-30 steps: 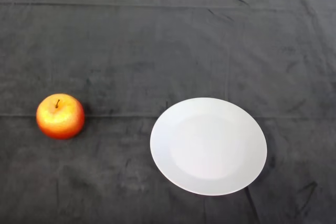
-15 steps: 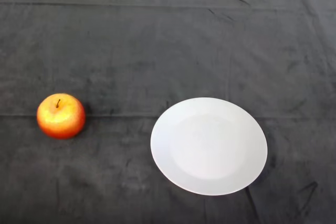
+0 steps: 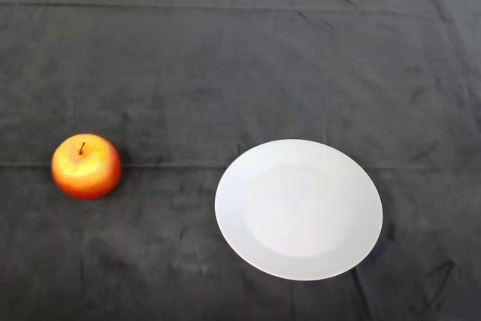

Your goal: Move the apple to the plate

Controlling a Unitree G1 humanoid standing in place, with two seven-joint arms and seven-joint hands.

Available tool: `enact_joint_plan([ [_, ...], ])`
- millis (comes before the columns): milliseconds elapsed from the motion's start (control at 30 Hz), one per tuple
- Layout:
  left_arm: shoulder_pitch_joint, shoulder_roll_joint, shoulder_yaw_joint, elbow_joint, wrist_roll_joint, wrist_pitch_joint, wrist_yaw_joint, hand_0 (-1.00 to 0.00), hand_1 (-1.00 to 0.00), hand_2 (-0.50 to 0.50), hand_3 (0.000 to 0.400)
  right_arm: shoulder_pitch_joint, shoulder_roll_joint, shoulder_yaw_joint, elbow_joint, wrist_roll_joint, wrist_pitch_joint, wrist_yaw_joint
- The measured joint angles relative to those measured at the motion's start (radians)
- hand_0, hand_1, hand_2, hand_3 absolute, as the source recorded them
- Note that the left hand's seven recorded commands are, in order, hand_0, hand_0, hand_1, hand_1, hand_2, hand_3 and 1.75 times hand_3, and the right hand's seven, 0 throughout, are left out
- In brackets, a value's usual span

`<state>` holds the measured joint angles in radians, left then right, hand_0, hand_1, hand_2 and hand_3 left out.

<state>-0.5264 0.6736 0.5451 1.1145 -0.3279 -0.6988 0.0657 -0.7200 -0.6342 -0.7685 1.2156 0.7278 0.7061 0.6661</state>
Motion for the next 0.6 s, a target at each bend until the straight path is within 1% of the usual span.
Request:
enact_joint_plan([
  [267,0.000,-0.055,-0.081,-0.098,0.054,-0.001,-0.008,0.00,0.00,0.00,0.000,0.000,0.000,0.0000,0.000,0.0000,0.000,0.0000],
  [400,0.001,-0.089,-0.109,-0.154,0.063,0.006,-0.047,0.00,0.00,0.00,0.000,0.000,0.000,0.0000,0.000,0.0000,0.000,0.0000],
  [600,0.004,-0.117,-0.146,-0.224,0.062,0.060,-0.120,0.00,0.00,0.00,0.000,0.000,0.000,0.0000,0.000,-0.0001,0.000,0.0000],
])
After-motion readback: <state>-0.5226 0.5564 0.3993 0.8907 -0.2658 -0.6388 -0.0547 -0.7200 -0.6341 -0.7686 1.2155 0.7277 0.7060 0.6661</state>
